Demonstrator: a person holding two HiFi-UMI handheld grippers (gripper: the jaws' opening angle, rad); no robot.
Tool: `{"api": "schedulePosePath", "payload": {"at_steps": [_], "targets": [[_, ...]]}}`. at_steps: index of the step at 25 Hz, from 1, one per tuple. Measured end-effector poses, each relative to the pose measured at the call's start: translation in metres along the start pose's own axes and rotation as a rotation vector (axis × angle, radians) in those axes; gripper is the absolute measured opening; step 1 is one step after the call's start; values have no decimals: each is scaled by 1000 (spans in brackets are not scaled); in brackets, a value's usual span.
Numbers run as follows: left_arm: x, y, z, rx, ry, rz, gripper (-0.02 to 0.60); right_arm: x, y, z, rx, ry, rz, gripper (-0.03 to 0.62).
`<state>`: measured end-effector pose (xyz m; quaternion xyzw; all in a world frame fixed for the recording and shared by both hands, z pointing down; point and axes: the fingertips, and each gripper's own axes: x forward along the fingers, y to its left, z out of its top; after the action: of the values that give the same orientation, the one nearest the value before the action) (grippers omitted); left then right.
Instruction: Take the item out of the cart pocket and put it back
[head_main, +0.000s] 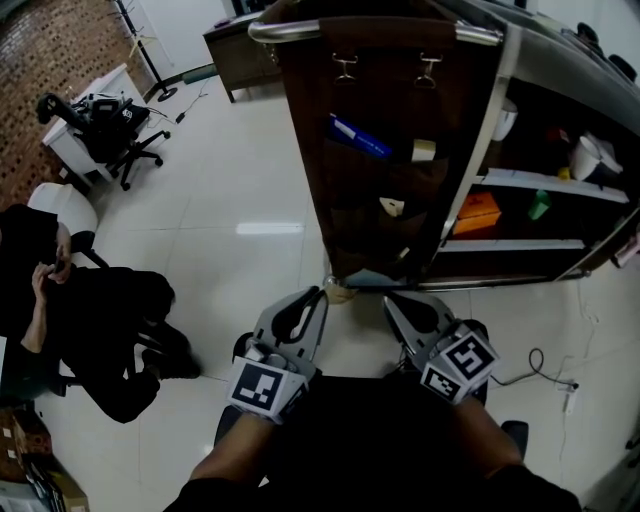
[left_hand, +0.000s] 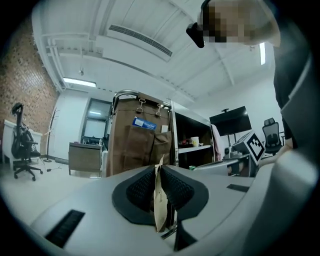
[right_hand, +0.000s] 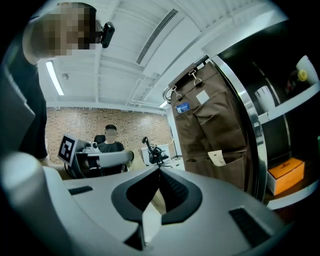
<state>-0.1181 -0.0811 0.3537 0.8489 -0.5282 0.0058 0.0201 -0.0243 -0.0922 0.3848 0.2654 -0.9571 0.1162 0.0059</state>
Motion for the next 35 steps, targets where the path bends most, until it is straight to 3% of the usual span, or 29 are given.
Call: {"api": "schedulePosePath", "payload": {"at_steps": [6,16,35], "targets": [[5,-11,-4,-12,-30,-31,34,-2,-1,2,0,-2,-9,17],[12,-10,-27,-26,28,-38,34,-1,-4,-2,7,-7,-22,17],[14,-15,-29,-17,27,-52,34,2,-6,-1,9,-21,-28,17]]}}
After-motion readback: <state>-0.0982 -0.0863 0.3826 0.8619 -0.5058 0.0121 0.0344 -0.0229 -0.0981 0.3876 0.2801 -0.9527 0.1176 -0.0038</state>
